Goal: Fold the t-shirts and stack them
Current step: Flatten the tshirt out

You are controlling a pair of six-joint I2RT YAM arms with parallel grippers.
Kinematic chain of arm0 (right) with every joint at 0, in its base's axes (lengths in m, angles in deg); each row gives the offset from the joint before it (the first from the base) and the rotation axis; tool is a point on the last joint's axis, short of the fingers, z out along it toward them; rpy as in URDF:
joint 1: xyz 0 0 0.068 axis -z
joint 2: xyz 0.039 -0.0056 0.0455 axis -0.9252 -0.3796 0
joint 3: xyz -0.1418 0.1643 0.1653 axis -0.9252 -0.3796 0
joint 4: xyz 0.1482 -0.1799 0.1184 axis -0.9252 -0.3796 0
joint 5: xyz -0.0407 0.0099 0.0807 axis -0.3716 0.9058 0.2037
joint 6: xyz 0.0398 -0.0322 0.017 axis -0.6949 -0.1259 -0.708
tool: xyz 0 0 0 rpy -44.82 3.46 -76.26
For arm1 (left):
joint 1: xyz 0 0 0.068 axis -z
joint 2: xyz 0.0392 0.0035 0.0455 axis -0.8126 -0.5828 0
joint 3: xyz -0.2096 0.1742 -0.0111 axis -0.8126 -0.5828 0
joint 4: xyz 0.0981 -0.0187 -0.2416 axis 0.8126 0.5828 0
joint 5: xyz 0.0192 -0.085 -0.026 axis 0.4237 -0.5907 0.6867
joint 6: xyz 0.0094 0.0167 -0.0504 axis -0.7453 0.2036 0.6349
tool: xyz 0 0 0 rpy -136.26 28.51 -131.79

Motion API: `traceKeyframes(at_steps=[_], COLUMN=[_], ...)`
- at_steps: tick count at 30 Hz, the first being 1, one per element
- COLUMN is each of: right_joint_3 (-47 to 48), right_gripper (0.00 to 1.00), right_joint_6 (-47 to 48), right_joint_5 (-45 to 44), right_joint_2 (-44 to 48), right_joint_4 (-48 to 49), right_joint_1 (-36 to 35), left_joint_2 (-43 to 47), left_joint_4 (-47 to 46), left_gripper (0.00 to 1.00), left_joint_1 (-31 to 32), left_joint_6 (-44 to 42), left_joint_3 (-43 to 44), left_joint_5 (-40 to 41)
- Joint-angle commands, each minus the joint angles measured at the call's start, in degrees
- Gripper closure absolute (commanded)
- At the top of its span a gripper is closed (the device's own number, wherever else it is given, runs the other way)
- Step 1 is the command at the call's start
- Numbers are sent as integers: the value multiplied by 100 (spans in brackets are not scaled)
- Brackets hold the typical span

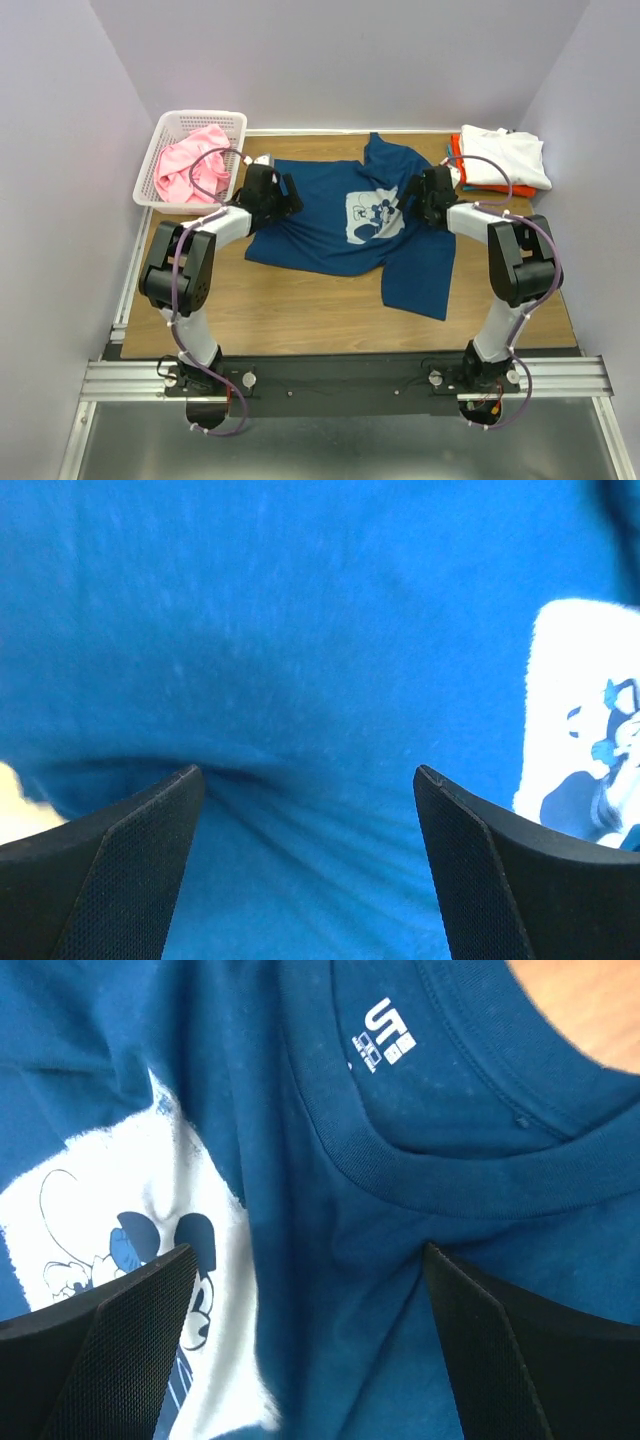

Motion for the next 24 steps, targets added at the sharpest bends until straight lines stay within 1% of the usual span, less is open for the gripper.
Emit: traceKeyframes(at_steps=[1, 4, 5, 6, 7, 8, 9, 11, 12, 13, 14, 15, 16, 17, 18, 19, 20, 21, 22, 24], right_joint_3=[316, 150, 80, -121, -228, -333, -578, -807, -991, -1089, -1177, -1265, -1405, -1467, -1538, -1590, -1661, -1687, -1714, -1802], right_gripper=[0, 0, 0, 0, 0, 0, 0, 0, 0, 0, 0, 0, 0, 0, 0, 0, 0, 0, 0, 0], right_joint_6=[242, 286, 312, 321, 322, 313, 313, 313, 304, 295, 304, 304, 304, 304, 321, 322, 356, 357, 365, 348], right_joint_5=[-138, -68, -42, -7, 20, 11, 20, -32, -24, -15, 20, 64, 125, 152, 169, 196, 231, 231, 274, 336], right_joint_2=[98, 721, 1028, 1214, 1390, 1548, 1898, 2242, 2540, 2717, 2858, 2990, 3269, 3385, 3517, 3718, 3816, 3887, 3948, 4133], right_joint_4=[-205, -214, -205, -197, -196, -196, -205, -205, -197, -196, -205, -214, -214, -205, -205, -214, -214, -205, -205, -205], right_joint_1=[43, 43, 43, 43, 43, 43, 43, 43, 43, 51, 43, 43, 43, 43, 43, 43, 43, 43, 43, 43], left_joint_2=[542, 1386, 1588, 1990, 2203, 2423, 2877, 3345, 3800, 4014, 4198, 4557, 4691, 4797, 4859, 4886, 4868, 4842, 4868, 5017], left_joint_4=[237, -124, -115, -81, -11, 112, 148, 131, 139, 139, 139, 227, 323, 855, 1078, 1271, 1456, 1867, 1993, 2012], left_gripper=[7, 9, 9, 8, 8, 8, 8, 8, 8, 8, 2, 2, 2, 40, 55, 60, 58, 52, 47, 46], left_joint_1=[-38, -29, -29, -20, -11, -3, -3, 32, 41, 41, 59, 59, 68, 59, 59, 59, 68, 68, 68, 68], left_joint_6=[-405, -458, -527, -554, -589, -589, -529, -537, -502, -493, -484, -432, -66, 260, 428, 456, 256, 280, 289, 272], left_joint_3=[488, 146, 75, -82, -162, -250, -451, -680, -882, -988, -1093, -1251, -1322, -1366, -1332, -1280, -1192, -1000, -937, -910], left_joint_5=[162, 241, 267, 268, 529, 575, 680, 637, 602, 602, 628, 671, 846, 1004, 1136, 1199, 1199, 1234, 1313, 1278])
